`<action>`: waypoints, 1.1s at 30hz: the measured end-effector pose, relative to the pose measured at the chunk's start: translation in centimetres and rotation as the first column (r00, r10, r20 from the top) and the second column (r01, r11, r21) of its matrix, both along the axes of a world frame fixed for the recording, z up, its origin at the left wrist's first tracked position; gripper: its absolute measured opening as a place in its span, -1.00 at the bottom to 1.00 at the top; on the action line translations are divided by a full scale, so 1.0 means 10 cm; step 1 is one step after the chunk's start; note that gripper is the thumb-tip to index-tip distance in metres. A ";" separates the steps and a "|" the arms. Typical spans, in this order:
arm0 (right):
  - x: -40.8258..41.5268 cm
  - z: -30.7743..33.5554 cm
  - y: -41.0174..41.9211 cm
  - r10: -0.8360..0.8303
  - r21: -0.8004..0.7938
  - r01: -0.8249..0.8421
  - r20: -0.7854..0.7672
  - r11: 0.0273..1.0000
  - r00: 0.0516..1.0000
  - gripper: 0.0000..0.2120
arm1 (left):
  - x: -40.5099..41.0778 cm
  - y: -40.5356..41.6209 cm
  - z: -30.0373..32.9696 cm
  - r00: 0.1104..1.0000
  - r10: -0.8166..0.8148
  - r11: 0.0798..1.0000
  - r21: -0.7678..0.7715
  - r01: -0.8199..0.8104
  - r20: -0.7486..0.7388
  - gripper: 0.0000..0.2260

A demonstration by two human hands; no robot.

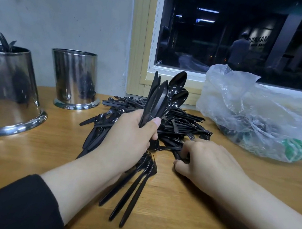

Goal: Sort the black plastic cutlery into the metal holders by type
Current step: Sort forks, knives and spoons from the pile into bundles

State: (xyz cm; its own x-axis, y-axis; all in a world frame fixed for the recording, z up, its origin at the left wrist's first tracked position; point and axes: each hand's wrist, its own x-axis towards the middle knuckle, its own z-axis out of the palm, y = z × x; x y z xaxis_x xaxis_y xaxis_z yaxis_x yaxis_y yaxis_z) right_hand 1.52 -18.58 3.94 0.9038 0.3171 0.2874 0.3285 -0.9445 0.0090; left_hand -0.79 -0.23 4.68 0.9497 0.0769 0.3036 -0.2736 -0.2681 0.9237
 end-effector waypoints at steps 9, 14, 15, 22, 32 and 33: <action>0.05 0.10 -0.09 -0.087 0.079 0.096 -0.111 0.992 0.990 -0.74 | 0.02 0.01 -0.01 1.000 0.006 1.000 -0.021 -0.006 -0.017 -0.71; 0.13 0.18 -0.19 -0.091 0.222 0.119 -0.135 0.968 0.987 -0.86 | 0.03 0.00 -0.01 1.000 0.013 0.999 -0.042 -0.014 -0.025 -0.70; 0.15 0.20 -0.21 -0.079 0.256 0.111 -0.131 0.960 0.988 -0.88 | 0.03 0.00 -0.01 0.999 0.017 0.999 -0.042 -0.018 -0.028 -0.70; 0.15 0.33 -0.30 0.043 0.684 -0.046 0.021 0.728 0.999 -0.85 | 0.08 0.03 -0.02 0.998 0.059 0.998 -0.017 -0.060 -0.004 -0.66; 0.18 0.30 -0.31 0.189 0.997 -0.069 0.076 -0.041 0.979 -0.85 | 0.07 0.02 -0.04 0.998 0.053 0.995 -0.085 -0.055 -0.024 -0.67; 0.16 0.28 -0.28 0.235 0.997 -0.036 0.051 -0.070 0.971 -0.86 | 0.07 0.01 -0.04 0.999 0.047 0.994 -0.101 -0.049 -0.023 -0.68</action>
State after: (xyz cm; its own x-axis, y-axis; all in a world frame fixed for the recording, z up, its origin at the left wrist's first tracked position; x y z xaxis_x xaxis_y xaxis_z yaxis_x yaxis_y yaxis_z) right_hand 3.16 -21.35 6.71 0.9343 -0.0884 0.3454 0.3547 0.1343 -0.9253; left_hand -0.08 -0.11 4.29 0.9501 0.1517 0.2724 -0.2434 -0.1853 0.9521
